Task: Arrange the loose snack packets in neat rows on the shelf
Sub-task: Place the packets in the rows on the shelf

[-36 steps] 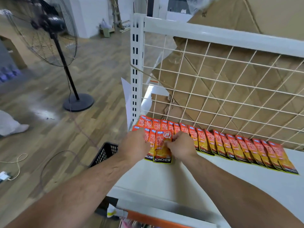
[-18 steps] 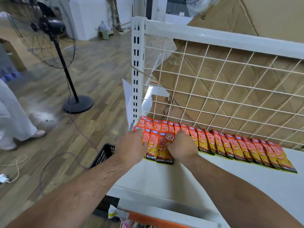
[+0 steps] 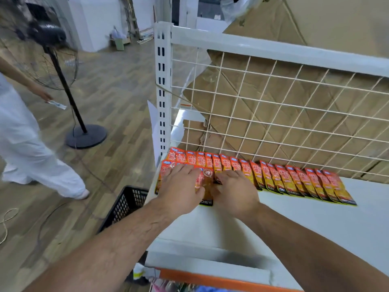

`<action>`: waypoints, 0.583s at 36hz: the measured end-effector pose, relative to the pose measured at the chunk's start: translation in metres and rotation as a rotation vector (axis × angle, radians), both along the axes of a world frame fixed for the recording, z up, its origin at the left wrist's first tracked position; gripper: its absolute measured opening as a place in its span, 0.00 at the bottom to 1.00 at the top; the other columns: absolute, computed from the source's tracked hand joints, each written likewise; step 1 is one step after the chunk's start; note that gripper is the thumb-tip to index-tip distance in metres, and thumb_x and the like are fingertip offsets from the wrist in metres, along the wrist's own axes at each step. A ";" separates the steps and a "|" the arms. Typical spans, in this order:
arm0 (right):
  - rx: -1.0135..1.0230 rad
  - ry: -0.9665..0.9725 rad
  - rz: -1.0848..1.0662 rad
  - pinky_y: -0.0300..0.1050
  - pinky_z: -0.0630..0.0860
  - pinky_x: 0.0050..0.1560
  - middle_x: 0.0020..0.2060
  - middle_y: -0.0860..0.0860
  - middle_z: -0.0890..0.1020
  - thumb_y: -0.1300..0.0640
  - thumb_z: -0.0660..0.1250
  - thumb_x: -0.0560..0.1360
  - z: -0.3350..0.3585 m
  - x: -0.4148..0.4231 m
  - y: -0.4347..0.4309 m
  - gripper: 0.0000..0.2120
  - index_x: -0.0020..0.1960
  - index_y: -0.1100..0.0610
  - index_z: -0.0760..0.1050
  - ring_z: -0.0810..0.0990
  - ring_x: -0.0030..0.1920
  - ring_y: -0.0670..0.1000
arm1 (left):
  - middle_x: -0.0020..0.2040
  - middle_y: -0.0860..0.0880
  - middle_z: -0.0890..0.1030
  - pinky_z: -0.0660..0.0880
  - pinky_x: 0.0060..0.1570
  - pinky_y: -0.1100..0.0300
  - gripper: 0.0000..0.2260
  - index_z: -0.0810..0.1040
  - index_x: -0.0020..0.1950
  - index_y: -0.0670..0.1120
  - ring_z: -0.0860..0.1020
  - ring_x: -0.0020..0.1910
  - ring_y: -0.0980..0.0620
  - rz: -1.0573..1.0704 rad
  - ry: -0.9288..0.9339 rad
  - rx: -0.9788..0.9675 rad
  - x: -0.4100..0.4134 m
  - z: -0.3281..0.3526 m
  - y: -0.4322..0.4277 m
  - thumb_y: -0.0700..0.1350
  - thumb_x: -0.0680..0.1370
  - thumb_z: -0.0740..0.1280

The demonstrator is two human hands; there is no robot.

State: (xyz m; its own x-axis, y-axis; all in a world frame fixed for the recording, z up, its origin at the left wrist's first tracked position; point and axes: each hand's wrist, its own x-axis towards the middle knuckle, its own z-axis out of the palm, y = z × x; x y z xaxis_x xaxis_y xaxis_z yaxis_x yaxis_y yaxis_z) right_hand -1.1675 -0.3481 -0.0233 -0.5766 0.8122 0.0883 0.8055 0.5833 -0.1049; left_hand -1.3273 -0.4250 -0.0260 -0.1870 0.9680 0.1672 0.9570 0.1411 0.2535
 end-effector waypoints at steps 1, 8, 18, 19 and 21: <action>0.019 -0.043 0.026 0.50 0.73 0.57 0.56 0.48 0.79 0.41 0.58 0.72 0.001 0.008 -0.002 0.21 0.59 0.49 0.77 0.75 0.60 0.56 | 0.71 0.55 0.69 0.57 0.73 0.50 0.27 0.66 0.74 0.55 0.62 0.72 0.51 -0.018 -0.009 -0.023 0.006 0.000 0.003 0.60 0.76 0.60; -0.122 -0.169 -0.055 0.52 0.64 0.71 0.71 0.48 0.69 0.34 0.59 0.69 0.010 0.077 -0.005 0.35 0.73 0.47 0.66 0.65 0.72 0.55 | 0.77 0.54 0.61 0.50 0.75 0.47 0.30 0.60 0.77 0.55 0.56 0.76 0.49 -0.155 0.012 -0.166 0.058 0.000 0.024 0.64 0.77 0.55; -0.133 -0.070 -0.221 0.50 0.63 0.73 0.76 0.50 0.64 0.37 0.66 0.72 0.022 0.204 -0.008 0.36 0.76 0.47 0.62 0.62 0.75 0.54 | 0.77 0.52 0.63 0.55 0.74 0.51 0.30 0.60 0.77 0.53 0.59 0.75 0.49 -0.314 0.042 -0.144 0.176 0.020 0.040 0.63 0.77 0.56; -0.130 -0.072 -0.234 0.49 0.63 0.73 0.77 0.50 0.63 0.38 0.65 0.73 0.024 0.219 -0.010 0.36 0.77 0.47 0.61 0.61 0.75 0.54 | 0.76 0.52 0.63 0.56 0.74 0.51 0.30 0.61 0.77 0.53 0.60 0.75 0.49 -0.327 0.049 -0.139 0.190 0.021 0.041 0.63 0.77 0.56; -0.123 -0.076 -0.256 0.48 0.62 0.74 0.78 0.50 0.61 0.38 0.64 0.74 0.028 0.251 -0.013 0.35 0.78 0.48 0.60 0.59 0.76 0.53 | 0.76 0.51 0.63 0.56 0.74 0.52 0.29 0.62 0.77 0.53 0.60 0.75 0.49 -0.344 0.052 -0.131 0.222 0.023 0.042 0.62 0.77 0.57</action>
State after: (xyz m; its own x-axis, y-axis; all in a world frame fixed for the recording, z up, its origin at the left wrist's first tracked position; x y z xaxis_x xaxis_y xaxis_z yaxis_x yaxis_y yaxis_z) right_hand -0.9160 -0.3608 0.0048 -0.3530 0.9340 -0.0550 0.9330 0.3469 -0.0958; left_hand -1.1048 -0.3827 -0.0025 0.1585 0.9866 0.0385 0.9652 -0.1631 0.2046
